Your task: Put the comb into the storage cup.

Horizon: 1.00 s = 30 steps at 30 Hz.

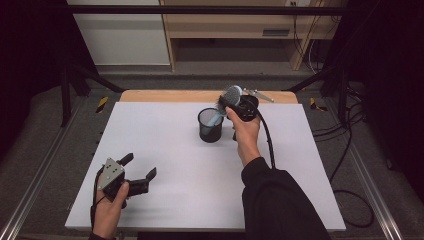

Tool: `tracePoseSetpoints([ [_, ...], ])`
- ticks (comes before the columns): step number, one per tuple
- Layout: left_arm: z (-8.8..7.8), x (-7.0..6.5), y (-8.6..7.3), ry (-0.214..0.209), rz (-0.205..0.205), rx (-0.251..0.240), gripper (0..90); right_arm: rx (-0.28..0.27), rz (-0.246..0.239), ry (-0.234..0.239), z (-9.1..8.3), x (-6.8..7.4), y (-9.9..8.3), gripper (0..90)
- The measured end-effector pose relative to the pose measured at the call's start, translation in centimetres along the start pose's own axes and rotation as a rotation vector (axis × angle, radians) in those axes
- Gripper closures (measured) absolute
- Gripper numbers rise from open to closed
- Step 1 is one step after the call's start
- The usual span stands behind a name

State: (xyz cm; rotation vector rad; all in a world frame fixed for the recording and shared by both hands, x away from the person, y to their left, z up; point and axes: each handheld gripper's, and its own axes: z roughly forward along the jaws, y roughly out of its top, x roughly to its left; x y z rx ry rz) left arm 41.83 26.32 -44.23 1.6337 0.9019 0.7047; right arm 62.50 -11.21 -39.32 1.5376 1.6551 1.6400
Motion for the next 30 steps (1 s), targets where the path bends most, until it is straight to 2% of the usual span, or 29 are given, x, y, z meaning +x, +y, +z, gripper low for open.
tracePoseSetpoints([
  [20,-0.08,0.1,0.05,0.004,0.001,-0.002,3.9,0.007,-0.003,0.0,-0.03,-0.09,0.0,40.8],
  [30,-0.14,0.17,0.07,0.004,0.0,-0.005,3.8,0.026,-0.016,-0.007,0.07,-0.12,-0.02,32.4],
])
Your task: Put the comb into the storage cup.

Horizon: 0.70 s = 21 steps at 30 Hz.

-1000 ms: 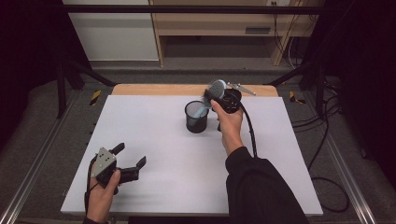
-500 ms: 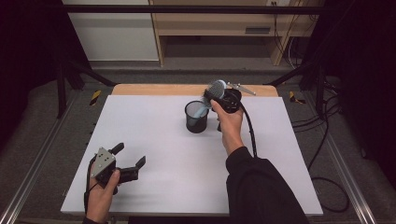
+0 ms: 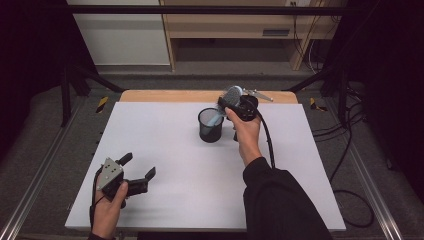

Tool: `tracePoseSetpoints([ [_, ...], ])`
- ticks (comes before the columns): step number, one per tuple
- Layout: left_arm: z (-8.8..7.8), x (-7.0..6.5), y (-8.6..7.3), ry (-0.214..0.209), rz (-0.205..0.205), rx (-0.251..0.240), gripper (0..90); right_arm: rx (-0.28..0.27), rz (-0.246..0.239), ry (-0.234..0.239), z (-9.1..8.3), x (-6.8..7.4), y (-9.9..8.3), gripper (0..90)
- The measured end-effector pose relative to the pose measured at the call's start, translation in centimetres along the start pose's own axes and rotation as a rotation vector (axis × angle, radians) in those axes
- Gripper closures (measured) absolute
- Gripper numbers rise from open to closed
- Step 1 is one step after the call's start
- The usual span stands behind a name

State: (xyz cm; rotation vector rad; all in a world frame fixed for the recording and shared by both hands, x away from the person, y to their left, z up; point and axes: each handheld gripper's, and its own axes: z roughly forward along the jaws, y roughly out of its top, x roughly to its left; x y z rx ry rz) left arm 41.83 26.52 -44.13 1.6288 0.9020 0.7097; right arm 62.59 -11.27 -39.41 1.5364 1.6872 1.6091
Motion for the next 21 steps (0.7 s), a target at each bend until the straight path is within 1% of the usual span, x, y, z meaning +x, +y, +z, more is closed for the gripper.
tracePoseSetpoints([
  [5,-0.02,0.02,0.0,0.002,-0.001,-0.001,3.8,0.009,0.008,0.012,-0.01,-0.02,0.0,25.7],
  [7,-0.02,0.01,0.01,0.002,0.0,-0.001,3.9,0.015,0.01,0.017,-0.03,0.03,0.03,20.6],
  [8,-0.02,0.01,0.01,0.002,0.001,-0.001,3.9,0.015,0.01,0.017,-0.03,0.03,0.03,20.6],
  [15,-0.07,0.07,0.03,0.003,0.0,-0.001,3.9,0.019,0.008,0.006,-0.08,0.05,0.05,13.2],
  [21,-0.07,0.07,0.03,0.002,0.0,-0.002,3.8,0.033,-0.006,0.007,-0.15,0.12,0.03,9.3],
])
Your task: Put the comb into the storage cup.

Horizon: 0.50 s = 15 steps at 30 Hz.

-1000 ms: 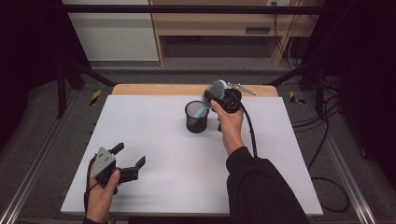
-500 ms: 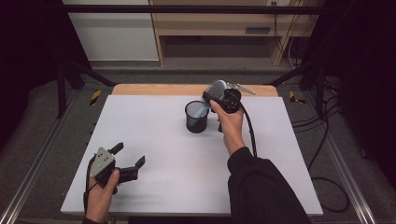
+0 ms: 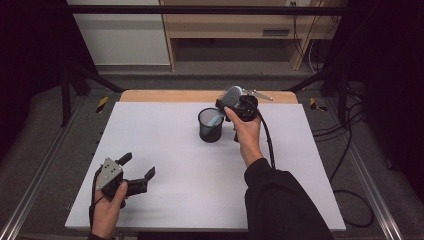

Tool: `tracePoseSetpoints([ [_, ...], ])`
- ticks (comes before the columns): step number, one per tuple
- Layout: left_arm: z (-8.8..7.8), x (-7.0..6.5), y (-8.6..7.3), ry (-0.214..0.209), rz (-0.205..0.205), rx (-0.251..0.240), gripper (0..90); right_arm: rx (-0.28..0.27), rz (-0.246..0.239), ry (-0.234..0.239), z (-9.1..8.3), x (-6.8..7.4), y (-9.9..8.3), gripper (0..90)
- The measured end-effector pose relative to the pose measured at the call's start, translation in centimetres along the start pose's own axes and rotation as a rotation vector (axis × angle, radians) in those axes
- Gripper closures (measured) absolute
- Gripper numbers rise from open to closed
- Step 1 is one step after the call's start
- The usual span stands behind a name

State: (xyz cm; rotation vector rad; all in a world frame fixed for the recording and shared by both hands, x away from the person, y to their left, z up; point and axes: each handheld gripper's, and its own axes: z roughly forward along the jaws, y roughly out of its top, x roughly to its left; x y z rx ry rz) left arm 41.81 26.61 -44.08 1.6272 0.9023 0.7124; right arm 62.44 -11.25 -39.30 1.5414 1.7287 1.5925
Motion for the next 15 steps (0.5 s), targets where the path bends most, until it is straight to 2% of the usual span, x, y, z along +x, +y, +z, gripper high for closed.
tracePoseSetpoints([
  [8,-0.01,0.03,0.0,0.002,0.001,-0.001,3.8,0.003,-0.009,-0.005,-0.1,0.08,0.03,4.5],
  [15,-0.02,0.03,0.01,0.002,0.001,-0.002,3.8,0.012,-0.028,-0.016,-0.26,0.12,0.07,4.1],
])
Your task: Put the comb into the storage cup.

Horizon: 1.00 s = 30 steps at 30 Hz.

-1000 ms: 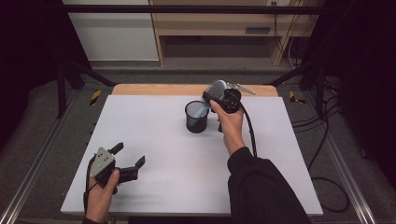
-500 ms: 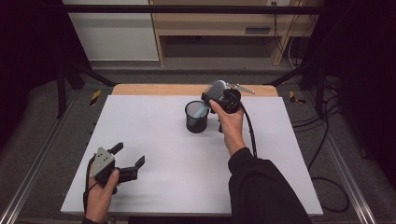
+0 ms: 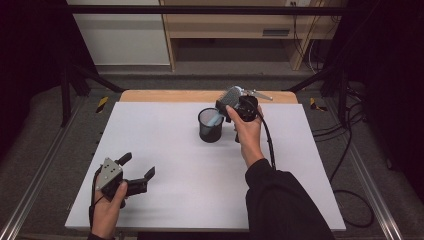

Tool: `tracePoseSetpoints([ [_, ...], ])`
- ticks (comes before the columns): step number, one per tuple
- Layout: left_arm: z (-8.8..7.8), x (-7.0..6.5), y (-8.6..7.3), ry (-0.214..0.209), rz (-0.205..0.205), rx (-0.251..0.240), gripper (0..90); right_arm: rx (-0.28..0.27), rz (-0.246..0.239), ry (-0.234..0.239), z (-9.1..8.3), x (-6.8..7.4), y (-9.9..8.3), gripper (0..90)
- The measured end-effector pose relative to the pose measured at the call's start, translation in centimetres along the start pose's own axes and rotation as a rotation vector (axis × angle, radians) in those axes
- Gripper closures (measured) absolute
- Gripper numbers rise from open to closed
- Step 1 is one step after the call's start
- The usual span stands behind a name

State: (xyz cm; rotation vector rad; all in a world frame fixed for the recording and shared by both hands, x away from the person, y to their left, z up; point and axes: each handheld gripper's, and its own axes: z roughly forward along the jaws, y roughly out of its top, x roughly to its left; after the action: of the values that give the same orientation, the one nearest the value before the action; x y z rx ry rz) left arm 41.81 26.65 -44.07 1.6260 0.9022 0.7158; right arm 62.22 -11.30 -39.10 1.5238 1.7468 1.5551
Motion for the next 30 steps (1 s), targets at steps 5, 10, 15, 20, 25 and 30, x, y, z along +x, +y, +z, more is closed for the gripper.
tracePoseSetpoints([
  [5,0.0,0.0,0.0,0.0,0.0,0.0,3.8,0.003,-0.013,-0.011,-0.1,0.0,0.0,3.6],
  [10,0.0,0.0,0.0,0.001,-0.001,0.0,3.8,0.001,-0.019,-0.014,-0.2,0.0,0.1,3.5],
  [15,0.0,0.0,0.0,0.001,-0.001,0.001,3.8,0.008,-0.05,-0.024,-0.4,0.1,0.1,3.6],
  [20,0.0,0.0,0.0,0.001,-0.002,0.0,3.8,0.005,-0.064,-0.029,-0.6,0.1,0.2,3.6],
  [25,0.0,0.0,0.0,0.001,0.0,0.001,3.8,-0.001,-0.078,-0.031,-0.9,0.1,0.2,3.6],
  [30,0.0,0.0,0.0,0.003,-0.001,0.001,3.8,-0.002,-0.118,-0.049,-1.4,0.2,0.2,3.7],
])
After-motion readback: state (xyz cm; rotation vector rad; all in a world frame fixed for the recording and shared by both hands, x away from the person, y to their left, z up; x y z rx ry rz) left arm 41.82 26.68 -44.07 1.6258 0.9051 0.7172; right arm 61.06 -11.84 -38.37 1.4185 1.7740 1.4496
